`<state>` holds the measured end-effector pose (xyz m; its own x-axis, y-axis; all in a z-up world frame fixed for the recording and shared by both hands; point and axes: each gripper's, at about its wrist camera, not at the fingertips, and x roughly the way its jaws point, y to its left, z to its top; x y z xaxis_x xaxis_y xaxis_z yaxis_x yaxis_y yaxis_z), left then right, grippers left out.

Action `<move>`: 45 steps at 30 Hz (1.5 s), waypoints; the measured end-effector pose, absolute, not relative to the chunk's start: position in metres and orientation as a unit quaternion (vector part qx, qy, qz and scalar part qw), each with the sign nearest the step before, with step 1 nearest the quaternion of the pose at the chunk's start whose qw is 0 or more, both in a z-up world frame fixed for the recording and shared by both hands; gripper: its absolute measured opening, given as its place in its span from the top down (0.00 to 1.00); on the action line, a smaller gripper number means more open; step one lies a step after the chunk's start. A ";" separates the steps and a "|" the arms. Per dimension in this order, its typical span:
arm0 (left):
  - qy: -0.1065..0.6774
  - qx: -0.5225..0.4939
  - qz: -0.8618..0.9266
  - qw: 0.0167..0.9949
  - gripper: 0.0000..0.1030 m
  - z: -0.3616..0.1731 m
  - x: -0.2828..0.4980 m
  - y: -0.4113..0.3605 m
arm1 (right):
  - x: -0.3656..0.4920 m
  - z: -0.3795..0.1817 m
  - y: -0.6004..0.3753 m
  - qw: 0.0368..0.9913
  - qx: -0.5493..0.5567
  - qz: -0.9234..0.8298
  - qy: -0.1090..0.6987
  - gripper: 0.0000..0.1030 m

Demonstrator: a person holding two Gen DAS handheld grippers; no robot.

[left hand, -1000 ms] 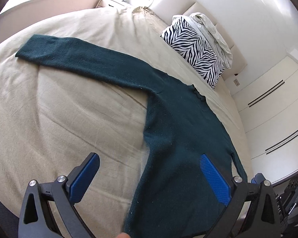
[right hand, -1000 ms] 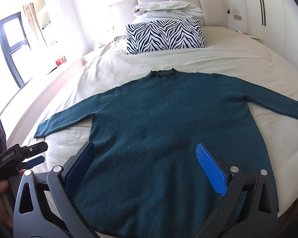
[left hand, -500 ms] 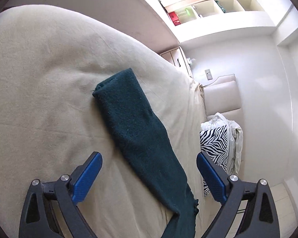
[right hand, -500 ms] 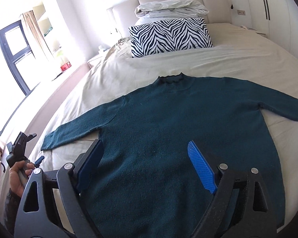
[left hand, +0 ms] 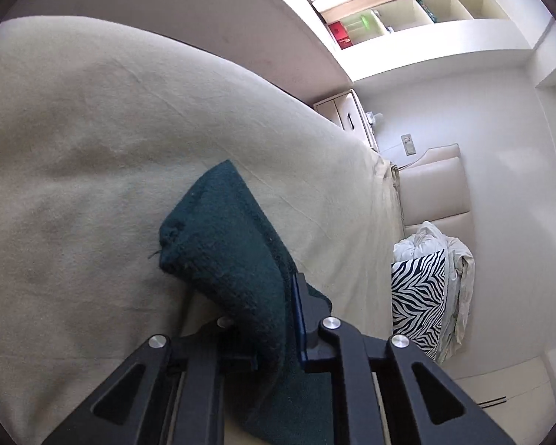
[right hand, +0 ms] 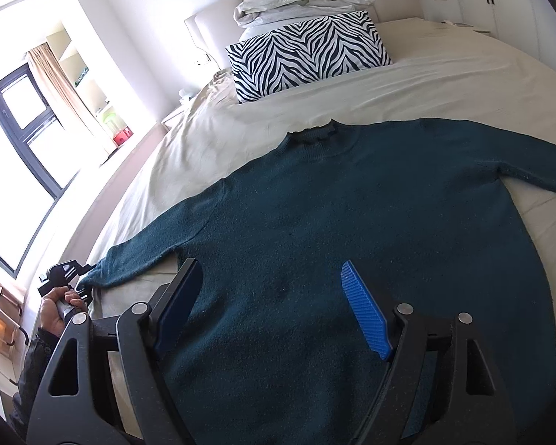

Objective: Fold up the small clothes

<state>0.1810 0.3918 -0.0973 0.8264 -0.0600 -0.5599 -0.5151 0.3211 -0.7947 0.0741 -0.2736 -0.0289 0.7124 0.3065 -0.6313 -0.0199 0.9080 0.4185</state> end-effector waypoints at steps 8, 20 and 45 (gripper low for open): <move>0.342 -0.099 -0.017 0.934 0.90 -0.020 0.250 0.104 | 0.102 -0.054 -0.328 0.882 0.270 0.086 0.376 0.31; 0.361 0.165 -0.017 0.918 0.76 -0.106 0.197 -0.037 | 0.224 -0.139 -0.323 0.722 0.457 0.242 0.460 0.31; 0.357 0.015 -0.046 0.933 0.19 -0.088 0.161 0.014 | 0.323 -0.104 -0.318 0.802 0.307 0.161 0.486 0.93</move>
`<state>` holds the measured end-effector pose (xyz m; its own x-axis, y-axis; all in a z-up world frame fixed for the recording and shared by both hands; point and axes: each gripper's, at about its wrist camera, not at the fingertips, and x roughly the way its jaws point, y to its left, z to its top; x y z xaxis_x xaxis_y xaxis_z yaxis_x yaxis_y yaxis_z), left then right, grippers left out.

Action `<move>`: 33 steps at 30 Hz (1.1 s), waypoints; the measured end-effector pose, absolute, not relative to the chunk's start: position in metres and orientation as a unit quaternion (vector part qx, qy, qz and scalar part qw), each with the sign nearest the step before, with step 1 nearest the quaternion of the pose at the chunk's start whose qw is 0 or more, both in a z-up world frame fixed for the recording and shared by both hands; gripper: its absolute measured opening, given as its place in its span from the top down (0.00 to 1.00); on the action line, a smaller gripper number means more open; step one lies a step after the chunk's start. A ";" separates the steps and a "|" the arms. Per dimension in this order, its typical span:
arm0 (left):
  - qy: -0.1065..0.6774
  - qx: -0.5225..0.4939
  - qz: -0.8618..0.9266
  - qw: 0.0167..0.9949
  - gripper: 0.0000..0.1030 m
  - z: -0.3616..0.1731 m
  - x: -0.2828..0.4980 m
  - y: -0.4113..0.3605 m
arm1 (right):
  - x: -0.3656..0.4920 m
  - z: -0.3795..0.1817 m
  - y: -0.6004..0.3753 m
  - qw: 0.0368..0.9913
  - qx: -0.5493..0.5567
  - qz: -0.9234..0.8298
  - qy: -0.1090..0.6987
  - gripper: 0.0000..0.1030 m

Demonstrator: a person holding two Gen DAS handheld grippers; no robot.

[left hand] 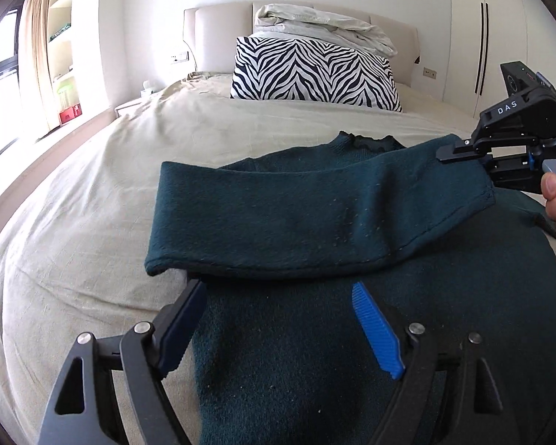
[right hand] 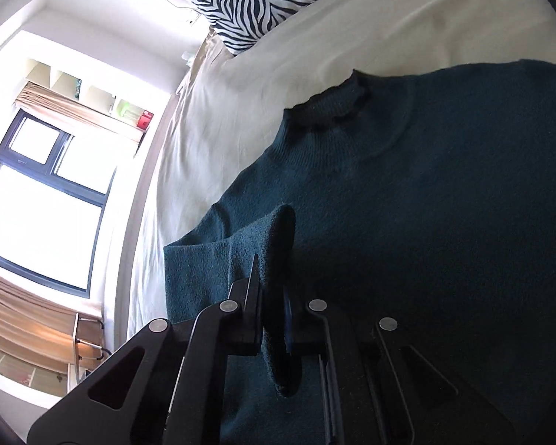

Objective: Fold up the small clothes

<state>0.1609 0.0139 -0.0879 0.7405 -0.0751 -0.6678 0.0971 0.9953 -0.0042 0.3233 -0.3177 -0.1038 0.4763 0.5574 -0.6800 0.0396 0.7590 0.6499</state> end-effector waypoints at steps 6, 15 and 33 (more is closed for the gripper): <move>0.370 0.001 -0.042 0.928 0.19 -0.094 0.164 0.018 | 0.325 -0.117 -0.393 0.817 0.305 0.083 0.482 0.93; 0.379 -0.070 -0.050 0.921 0.21 -0.092 0.171 0.043 | 0.323 -0.149 -0.421 0.812 0.312 0.051 0.490 0.93; 0.459 -0.235 -0.160 0.842 0.59 -0.097 0.352 0.100 | 0.316 -0.183 -0.451 0.767 0.417 0.091 0.479 0.92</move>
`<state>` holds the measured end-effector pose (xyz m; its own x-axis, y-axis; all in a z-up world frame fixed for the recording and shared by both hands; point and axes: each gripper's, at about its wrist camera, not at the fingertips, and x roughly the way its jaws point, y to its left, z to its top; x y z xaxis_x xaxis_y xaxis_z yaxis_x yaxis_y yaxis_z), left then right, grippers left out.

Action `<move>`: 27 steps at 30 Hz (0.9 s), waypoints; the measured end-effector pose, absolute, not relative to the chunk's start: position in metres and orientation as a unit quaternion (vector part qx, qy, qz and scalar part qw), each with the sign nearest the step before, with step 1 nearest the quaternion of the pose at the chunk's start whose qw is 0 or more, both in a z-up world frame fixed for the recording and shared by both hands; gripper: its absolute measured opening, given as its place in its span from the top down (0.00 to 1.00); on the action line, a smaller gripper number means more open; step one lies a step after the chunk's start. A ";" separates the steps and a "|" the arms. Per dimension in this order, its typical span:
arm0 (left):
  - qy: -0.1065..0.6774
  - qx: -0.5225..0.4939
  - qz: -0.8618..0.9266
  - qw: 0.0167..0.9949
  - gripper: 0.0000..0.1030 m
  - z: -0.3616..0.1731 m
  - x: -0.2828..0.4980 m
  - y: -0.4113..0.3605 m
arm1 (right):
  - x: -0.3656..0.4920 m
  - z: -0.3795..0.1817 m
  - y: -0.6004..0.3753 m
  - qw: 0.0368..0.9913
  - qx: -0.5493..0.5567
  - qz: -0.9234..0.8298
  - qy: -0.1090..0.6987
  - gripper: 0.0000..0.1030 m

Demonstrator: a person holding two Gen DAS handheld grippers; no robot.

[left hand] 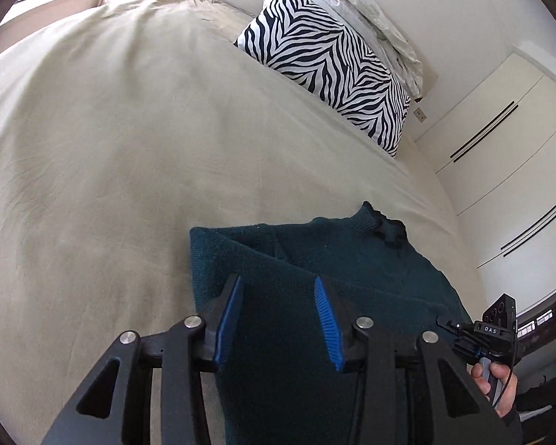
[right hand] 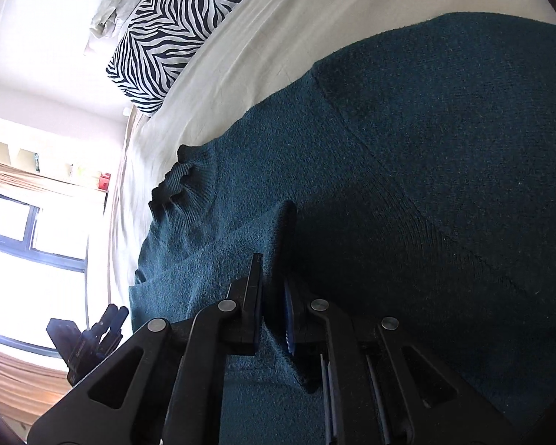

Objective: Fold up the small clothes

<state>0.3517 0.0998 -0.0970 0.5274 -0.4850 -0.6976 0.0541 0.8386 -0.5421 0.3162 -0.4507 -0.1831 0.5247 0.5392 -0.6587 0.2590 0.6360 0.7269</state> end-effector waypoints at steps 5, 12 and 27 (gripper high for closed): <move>0.456 -0.232 -0.156 0.845 0.76 -0.117 0.361 0.103 | 0.297 -0.167 -0.467 0.788 0.414 0.056 0.451 0.86; 0.437 -0.202 -0.145 0.864 0.54 -0.093 0.320 0.093 | 0.292 -0.145 -0.427 0.795 0.407 0.143 0.427 0.74; 0.422 -0.077 -0.125 0.895 0.43 -0.058 0.221 0.057 | 0.178 -0.153 -0.544 0.791 0.502 0.037 0.348 0.52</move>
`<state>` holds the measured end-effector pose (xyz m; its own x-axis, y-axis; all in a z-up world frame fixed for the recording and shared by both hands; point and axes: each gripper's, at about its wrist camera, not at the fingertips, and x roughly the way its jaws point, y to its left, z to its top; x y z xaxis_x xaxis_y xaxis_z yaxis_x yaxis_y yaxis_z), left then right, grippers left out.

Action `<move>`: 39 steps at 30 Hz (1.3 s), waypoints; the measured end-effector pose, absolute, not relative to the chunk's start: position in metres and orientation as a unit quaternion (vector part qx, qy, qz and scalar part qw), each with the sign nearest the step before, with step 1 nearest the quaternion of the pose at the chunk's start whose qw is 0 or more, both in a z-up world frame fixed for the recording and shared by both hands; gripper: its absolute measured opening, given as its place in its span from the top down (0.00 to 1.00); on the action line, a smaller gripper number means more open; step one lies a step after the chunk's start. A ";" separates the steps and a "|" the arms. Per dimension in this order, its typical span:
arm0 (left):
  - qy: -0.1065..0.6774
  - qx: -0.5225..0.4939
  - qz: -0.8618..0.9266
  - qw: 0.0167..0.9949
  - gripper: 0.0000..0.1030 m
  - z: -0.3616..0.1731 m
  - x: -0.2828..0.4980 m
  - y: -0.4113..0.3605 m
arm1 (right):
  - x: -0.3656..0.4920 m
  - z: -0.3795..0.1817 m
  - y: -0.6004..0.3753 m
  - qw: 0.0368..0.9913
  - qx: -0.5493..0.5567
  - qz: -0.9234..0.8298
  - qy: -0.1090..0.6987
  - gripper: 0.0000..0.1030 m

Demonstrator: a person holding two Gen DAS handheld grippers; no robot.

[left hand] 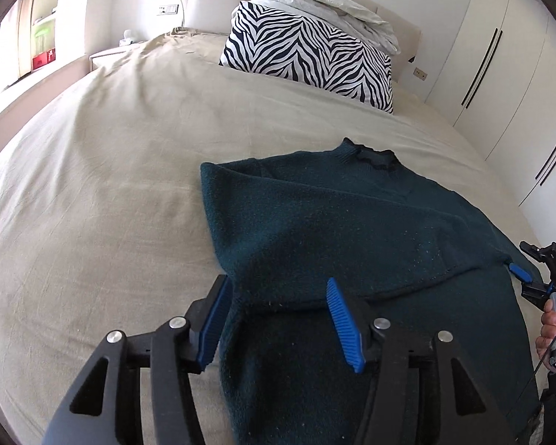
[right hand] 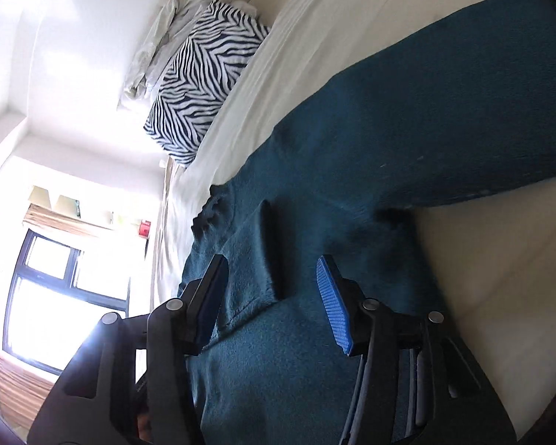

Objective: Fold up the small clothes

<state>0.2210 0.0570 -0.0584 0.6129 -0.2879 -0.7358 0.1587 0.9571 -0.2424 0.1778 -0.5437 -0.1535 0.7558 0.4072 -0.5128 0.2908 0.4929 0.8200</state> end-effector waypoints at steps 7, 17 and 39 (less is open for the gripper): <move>0.436 -0.117 -0.208 0.867 0.30 -0.057 0.191 0.005 | 0.046 -0.181 -0.693 0.729 0.631 -0.151 0.218 0.51; 0.480 -0.191 -0.239 0.822 0.30 -0.084 0.198 -0.038 | 0.020 -0.199 -0.773 0.701 0.670 -0.195 0.146 0.58; 0.472 -0.368 -0.300 0.742 0.23 -0.078 0.230 -0.038 | 0.194 -0.092 -0.315 0.915 0.010 0.056 0.399 0.92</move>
